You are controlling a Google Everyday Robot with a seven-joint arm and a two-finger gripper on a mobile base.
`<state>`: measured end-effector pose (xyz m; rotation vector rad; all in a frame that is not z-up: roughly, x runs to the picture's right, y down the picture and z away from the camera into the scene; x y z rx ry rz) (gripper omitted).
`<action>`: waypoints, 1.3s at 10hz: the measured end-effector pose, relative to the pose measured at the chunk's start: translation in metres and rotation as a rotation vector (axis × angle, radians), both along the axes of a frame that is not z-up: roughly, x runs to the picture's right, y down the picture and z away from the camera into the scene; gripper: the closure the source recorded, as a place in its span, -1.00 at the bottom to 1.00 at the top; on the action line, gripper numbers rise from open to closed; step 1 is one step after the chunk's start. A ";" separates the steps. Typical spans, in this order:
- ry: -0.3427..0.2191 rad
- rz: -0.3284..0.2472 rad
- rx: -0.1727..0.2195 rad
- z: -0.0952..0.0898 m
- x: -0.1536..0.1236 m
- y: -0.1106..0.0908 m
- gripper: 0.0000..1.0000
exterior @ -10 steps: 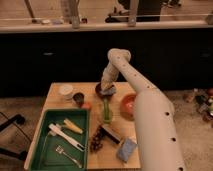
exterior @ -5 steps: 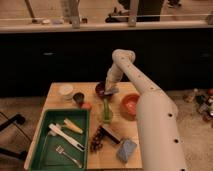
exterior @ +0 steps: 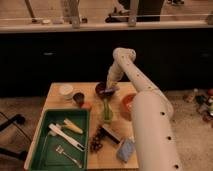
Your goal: Wipe purple bowl with towel
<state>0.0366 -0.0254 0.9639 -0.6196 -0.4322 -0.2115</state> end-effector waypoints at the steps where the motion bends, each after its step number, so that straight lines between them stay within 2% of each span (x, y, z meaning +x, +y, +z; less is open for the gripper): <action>1: -0.004 -0.004 0.007 0.005 -0.005 -0.005 0.94; 4: -0.029 -0.018 0.012 0.008 -0.018 -0.006 0.94; 6: -0.074 -0.033 0.007 0.006 -0.036 -0.003 0.94; 10: -0.159 -0.077 -0.007 -0.008 -0.059 0.008 0.94; 13: -0.185 -0.089 -0.011 -0.021 -0.060 0.015 0.94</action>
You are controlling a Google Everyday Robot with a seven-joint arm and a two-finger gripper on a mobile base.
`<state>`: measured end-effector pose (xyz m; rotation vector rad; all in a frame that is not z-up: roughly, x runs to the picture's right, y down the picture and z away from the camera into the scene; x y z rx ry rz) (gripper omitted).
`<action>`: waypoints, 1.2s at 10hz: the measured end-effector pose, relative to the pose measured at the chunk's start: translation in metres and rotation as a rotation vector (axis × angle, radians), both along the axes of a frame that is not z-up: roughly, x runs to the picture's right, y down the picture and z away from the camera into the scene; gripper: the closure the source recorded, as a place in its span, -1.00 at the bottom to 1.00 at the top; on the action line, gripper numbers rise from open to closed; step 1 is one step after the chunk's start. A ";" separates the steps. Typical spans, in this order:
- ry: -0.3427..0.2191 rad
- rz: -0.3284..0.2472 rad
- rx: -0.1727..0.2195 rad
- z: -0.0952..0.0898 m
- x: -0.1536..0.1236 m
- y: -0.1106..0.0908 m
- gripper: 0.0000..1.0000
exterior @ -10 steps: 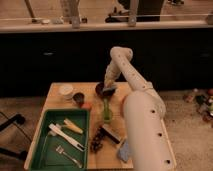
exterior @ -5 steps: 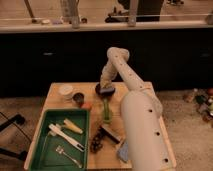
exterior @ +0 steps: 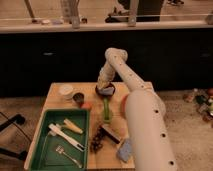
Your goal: Wipe purple bowl with towel
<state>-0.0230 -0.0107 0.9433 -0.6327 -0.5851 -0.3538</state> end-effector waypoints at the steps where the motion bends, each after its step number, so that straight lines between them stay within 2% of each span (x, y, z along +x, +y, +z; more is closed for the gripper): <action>1: -0.001 -0.002 0.000 -0.003 0.002 0.002 0.94; 5: 0.062 0.046 -0.021 -0.003 0.039 0.007 0.94; 9: 0.113 0.079 -0.043 0.007 0.061 0.007 0.94; 12: 0.135 0.091 -0.038 0.016 0.068 0.001 0.94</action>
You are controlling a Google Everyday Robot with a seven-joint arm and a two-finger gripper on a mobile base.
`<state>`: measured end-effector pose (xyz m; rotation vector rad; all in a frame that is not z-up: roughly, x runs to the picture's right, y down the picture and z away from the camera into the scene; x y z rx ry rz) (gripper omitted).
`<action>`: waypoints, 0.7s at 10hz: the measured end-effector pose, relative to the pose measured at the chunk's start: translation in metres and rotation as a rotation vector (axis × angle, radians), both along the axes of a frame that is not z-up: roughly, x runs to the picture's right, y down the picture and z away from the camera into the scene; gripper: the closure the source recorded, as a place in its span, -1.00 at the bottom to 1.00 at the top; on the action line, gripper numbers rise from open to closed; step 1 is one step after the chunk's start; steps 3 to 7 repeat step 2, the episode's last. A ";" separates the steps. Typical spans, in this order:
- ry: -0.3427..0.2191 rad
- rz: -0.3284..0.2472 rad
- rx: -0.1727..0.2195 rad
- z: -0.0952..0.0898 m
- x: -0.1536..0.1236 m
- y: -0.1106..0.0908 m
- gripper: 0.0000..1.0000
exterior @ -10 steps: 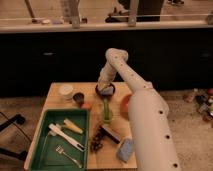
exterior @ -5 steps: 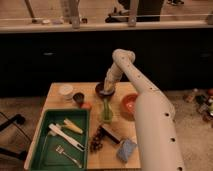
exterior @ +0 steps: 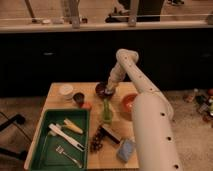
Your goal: Wipe purple bowl with towel
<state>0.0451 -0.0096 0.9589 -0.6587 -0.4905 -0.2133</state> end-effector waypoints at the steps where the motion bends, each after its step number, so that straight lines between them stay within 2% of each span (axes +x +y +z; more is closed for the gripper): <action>1: 0.002 0.001 0.004 0.002 0.001 -0.002 0.94; 7: 0.002 -0.001 0.007 0.007 0.000 -0.005 0.94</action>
